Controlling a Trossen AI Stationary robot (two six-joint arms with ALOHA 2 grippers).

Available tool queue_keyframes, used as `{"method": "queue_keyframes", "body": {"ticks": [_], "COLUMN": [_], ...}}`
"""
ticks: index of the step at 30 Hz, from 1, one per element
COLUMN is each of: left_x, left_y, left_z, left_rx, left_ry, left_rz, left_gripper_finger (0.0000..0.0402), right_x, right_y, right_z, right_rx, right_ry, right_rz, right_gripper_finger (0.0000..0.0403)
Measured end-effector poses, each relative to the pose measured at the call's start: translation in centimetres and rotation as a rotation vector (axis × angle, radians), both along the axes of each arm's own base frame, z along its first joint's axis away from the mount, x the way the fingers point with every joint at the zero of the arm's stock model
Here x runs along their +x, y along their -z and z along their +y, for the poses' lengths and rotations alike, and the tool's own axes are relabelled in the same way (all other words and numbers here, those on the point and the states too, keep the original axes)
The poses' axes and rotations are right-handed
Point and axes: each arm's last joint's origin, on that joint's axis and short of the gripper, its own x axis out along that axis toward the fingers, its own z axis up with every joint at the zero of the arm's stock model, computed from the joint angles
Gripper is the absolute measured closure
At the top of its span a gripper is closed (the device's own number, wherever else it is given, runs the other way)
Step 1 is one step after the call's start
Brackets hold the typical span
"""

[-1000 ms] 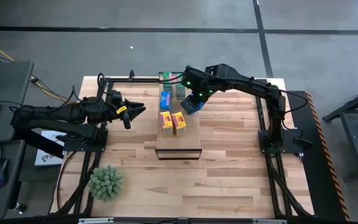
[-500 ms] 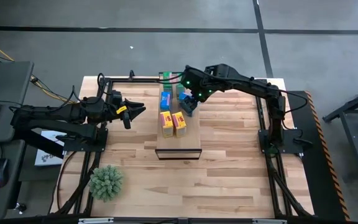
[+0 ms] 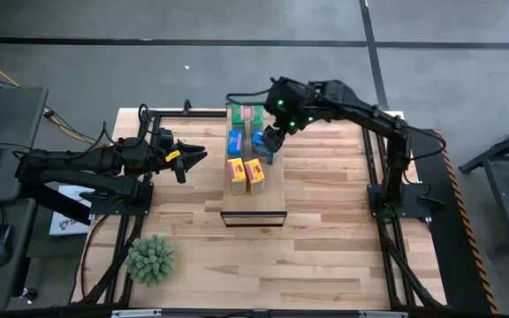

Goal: Stack cereal on shelf
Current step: Put the blue cereal on the shelf

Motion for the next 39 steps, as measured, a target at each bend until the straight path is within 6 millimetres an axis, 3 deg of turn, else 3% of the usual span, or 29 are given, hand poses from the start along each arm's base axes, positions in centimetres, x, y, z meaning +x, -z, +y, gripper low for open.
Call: {"method": "queue_keyframes", "body": {"ticks": [7,12,18,21,27,32,39], "left_x": [0.0,0.0,0.0,0.0,0.0,0.0,0.0], "left_y": [0.0,0.0,0.0,0.0,0.0,0.0,0.0], "left_z": [0.0,0.0,0.0,0.0,0.0,0.0,0.0], "left_rx": [-0.002,-0.006,-0.024,-0.024,-0.028,-0.05,-0.05], "left_ry": [0.0,-0.001,-0.004,-0.007,-0.01,-0.016,-0.022], "left_rz": [0.0,-0.003,-0.009,-0.009,-0.011,-0.02,-0.02], "left_gripper_finger": [0.0275,0.0275,0.0275,0.0275,0.0275,0.0275,0.0275], "right_x": [-2.1,-4.3,-8.3,-9.7,-8.9,-8.1,-6.1], "right_y": [-1.0,0.4,5.3,8.3,13.1,15.0,15.8], "right_z": [0.6,1.1,2.1,2.5,2.2,1.0,0.4], "right_rx": [-0.087,-0.111,-0.035,0.009,0.054,-0.058,-0.006], "right_ry": [-0.066,-0.074,0.027,0.1,0.245,0.376,0.318], "right_rz": [0.074,0.182,0.043,-0.151,-0.491,-0.455,-0.452], "right_gripper_finger": [0.0172,0.0252,0.0385,0.0387,0.04,0.0402,0.0402]}}
